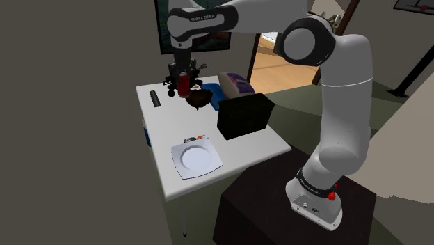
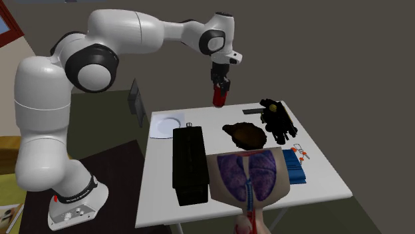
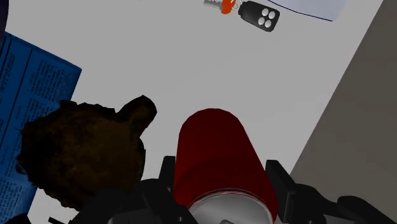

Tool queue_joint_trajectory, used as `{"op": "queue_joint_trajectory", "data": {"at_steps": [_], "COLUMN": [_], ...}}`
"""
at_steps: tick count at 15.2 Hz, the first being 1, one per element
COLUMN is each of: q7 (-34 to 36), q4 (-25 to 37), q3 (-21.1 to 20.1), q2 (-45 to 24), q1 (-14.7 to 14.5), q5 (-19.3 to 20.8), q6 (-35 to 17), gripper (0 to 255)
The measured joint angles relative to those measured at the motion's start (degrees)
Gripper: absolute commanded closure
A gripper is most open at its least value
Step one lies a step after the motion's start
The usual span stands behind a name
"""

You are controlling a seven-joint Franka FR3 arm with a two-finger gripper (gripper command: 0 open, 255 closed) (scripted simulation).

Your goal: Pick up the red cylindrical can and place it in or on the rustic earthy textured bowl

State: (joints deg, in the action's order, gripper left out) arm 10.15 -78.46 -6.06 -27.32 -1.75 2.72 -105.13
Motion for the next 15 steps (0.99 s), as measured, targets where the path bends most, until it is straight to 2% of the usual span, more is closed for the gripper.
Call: {"op": "queue_joint_trajectory", "data": {"at_steps": [4, 7, 11, 12, 13, 15], "q7": [-4.05, -7.31, -11.4, -12.55, -13.1, -13.58], "q4": [5.57, 12.17, 24.57, 32.02, 35.21, 33.67], "q3": [1.09, 1.87, 2.78, 3.01, 3.15, 3.2], "q2": [-3.26, -6.79, -13.52, -17.64, -19.75, -19.56], "q1": [2.79, 5.07, 7.93, 8.61, 9.0, 9.46], "q5": [-0.24, -0.43, -0.6, -0.63, -0.62, -0.65], "q6": [2.27, 5.35, 10.95, 14.11, 15.33, 14.05], "gripper": [255, 255, 255, 255, 255, 255]}}
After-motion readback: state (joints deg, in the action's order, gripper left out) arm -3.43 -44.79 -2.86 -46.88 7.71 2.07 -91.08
